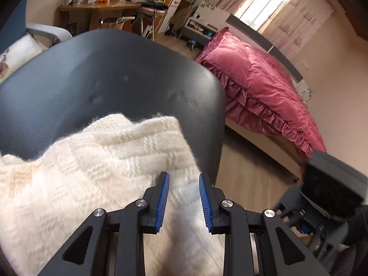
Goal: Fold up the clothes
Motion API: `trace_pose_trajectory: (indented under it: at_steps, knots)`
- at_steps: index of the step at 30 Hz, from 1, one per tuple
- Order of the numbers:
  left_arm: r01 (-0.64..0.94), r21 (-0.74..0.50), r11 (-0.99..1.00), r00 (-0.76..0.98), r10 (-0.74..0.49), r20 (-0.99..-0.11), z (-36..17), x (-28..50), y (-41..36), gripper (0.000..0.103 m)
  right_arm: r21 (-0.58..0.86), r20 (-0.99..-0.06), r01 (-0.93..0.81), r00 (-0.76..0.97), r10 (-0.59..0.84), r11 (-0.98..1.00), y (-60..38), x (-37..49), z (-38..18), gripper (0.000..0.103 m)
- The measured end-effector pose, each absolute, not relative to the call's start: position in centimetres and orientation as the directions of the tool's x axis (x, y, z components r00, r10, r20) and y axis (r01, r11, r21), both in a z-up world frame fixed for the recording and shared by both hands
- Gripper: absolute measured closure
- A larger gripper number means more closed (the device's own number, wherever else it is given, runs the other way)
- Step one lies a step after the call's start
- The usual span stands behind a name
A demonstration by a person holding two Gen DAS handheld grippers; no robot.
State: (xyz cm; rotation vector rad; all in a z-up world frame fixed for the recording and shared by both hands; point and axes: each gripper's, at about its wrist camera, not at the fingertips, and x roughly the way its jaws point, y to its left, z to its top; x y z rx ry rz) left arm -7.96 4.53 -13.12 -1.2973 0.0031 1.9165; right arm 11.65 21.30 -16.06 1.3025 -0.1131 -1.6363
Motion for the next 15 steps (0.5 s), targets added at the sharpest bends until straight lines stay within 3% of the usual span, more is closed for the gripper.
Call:
trace_pose_trajectory:
  at_steps: [3, 8, 15]
  knots:
    - [-0.624, -0.370, -0.688, -0.155, 0.573, -0.805, -14.1, -8.1, 5.6, 0.077, 0.530, -0.791, 0.596, 0.090, -0.605, -0.604, 21.8, 11.2, -18.9, 0.082]
    - [-0.687, -0.301, -0.662, -0.207, 0.574, -0.792, -13.9, -7.2, 6.3, 0.077, 0.554, -0.772, 0.534, 0.044, -0.634, -0.638, 23.7, 10.8, -19.1, 0.088]
    - [-0.632, -0.413, -0.656, -0.213, 0.660, -0.721, -11.1, -6.3, 1.2, 0.076, 0.525, -0.761, 0.540, -0.048, -0.647, -0.657, 25.2, 12.4, -15.5, 0.080]
